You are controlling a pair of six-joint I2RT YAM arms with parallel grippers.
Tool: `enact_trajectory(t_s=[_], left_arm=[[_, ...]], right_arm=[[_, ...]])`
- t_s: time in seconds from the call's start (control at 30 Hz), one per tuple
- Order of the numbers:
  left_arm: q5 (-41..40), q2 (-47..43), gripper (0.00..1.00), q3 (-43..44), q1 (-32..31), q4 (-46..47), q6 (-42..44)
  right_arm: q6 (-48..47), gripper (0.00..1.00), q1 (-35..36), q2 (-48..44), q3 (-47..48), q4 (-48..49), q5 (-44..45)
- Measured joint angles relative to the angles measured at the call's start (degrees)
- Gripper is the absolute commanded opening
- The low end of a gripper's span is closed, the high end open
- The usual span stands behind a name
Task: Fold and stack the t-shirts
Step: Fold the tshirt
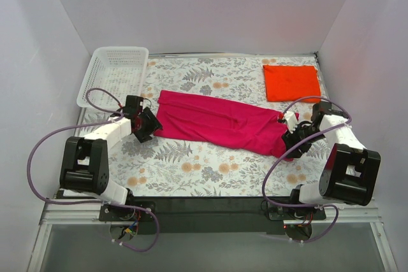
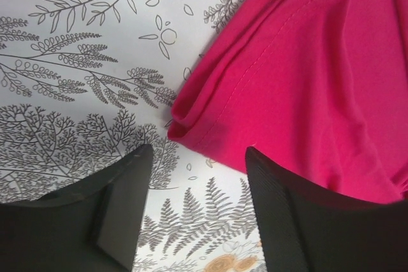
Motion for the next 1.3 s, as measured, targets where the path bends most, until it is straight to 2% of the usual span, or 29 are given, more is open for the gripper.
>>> enact_trajectory(t_s=[0.07,0.1,0.17,0.2,0.27,0.3,0.47,0.57,0.87,1.23,1.3], left_arm=[[-0.09,1.29,0.49,0.79,0.00,0.22,-0.55],[-0.11,2.01,0.39,1.14,0.00,0.35,-0.76],[-0.22,3.26,0.27,1.51,0.00,0.83,-1.49],[-0.22,3.87,0.13,1.57,0.00,1.03,-1.70],[-0.22,4.79,0.02,1.57,0.00,1.27,-1.77],[-0.02,4.98,0.00,1.64,0.00,1.38,-1.79],[-1.40,4.39,0.00,1.84,0.00,1.07,-1.14],[-2.93,2.56,0.00,1.84,0.00,0.76,-0.57],[-6.23,-1.07,0.00,1.84,0.00,-0.57,0.31],[-5.88,-3.23,0.00,0.46,0.15,-2.29,0.72],[-5.11,-3.43,0.00,-0.11,0.20,-2.36,0.98]], right_arm=[[-0.22,0.45,0.00,-0.02,-0.31,0.11,-0.33],[-0.42,0.44,0.00,-0.02,-0.57,0.11,-0.46],[-0.76,0.40,0.00,-0.02,-1.01,0.07,-0.70],[-0.92,0.39,0.00,0.00,-1.14,0.04,-0.81],[-1.16,0.31,0.00,0.00,-1.29,0.07,-0.94],[-1.36,0.28,0.00,0.04,-1.40,0.02,-1.05],[-2.19,0.08,0.00,0.50,-1.49,0.04,-1.22],[-2.40,0.02,-0.04,0.50,-1.79,-0.02,-0.94],[-4.28,0.01,-6.32,-2.10,-1.55,-0.20,3.58],[-10.19,0.01,-12.90,-2.27,-1.20,-3.08,5.07],[-11.34,0.11,-13.20,-2.21,-1.20,-3.72,4.87]])
